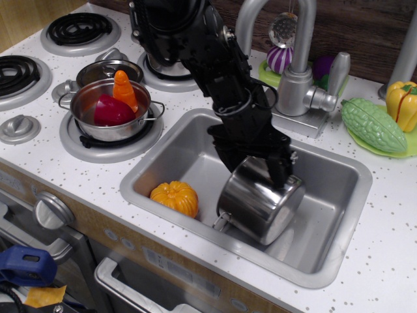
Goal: Flip pot upright in sink
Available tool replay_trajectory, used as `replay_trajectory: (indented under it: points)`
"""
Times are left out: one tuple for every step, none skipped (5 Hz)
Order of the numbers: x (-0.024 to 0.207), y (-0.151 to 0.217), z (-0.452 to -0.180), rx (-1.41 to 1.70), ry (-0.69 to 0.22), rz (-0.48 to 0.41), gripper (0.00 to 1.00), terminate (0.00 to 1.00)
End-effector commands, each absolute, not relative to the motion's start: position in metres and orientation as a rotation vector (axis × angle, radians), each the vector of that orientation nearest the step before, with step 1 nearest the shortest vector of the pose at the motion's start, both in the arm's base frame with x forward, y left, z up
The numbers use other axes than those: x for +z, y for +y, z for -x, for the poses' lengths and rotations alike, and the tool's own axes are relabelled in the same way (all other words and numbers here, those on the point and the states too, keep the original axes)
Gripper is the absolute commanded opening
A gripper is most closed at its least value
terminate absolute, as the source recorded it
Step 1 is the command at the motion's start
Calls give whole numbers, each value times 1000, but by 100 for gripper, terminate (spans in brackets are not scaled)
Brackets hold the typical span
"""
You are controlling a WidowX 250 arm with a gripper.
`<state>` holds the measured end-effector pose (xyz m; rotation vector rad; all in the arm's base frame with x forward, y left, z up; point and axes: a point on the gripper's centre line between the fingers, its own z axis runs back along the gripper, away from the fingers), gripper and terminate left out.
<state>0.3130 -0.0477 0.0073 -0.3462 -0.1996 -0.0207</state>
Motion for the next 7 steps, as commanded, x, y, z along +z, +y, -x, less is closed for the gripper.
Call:
replay_trajectory:
  points:
    - [15, -49, -318, 21, -224, 354, 100, 0]
    - [14, -52, -317, 43, -246, 338, 0, 0]
    - [15, -51, -317, 49, -253, 336, 0, 0]
    - [17, -55, -317, 47, -243, 124, 0, 0]
    - [17, -62, -318, 55, -220, -16, 0, 0]
    - [17, -60, -317, 50, -221, -37, 0, 0]
    - [16, -61, -317, 53, -239, -51, 100, 0]
